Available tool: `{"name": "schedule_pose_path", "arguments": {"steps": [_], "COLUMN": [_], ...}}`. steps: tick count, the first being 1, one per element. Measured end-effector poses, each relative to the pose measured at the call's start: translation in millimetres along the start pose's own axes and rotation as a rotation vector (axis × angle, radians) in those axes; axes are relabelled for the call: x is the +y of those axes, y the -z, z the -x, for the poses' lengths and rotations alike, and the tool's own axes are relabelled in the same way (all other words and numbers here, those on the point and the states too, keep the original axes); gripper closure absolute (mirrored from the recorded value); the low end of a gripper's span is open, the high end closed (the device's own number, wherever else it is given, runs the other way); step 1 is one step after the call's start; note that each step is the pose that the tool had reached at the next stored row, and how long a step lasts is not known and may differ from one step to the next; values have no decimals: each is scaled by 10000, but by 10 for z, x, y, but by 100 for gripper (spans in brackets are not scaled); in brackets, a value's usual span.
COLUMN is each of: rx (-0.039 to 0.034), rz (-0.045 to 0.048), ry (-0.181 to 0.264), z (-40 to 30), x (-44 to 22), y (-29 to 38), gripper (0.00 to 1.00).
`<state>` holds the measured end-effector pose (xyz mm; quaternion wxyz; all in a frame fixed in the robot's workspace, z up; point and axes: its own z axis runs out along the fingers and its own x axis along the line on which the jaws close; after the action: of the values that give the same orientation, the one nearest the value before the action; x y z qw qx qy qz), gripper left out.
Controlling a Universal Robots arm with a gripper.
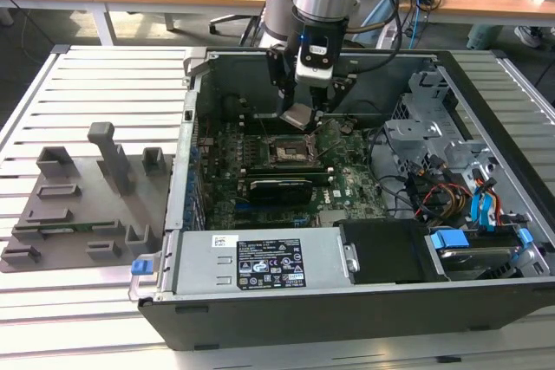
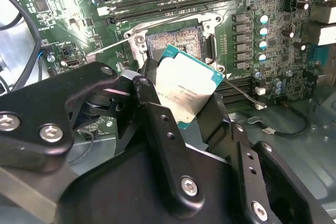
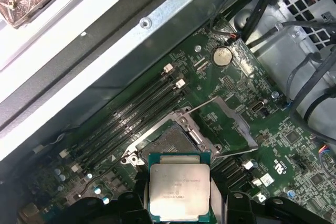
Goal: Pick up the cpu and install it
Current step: 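Place the cpu into insertion slot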
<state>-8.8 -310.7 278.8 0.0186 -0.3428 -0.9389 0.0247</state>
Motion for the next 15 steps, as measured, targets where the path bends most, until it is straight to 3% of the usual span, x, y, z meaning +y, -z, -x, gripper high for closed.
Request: {"name": "schedule_pose_path", "arguments": {"steps": [15], "rx": [37], "rz": [-13], "ry": [-1085], "z": [0], "x": [0], "y": [-1], "gripper": [45]}}
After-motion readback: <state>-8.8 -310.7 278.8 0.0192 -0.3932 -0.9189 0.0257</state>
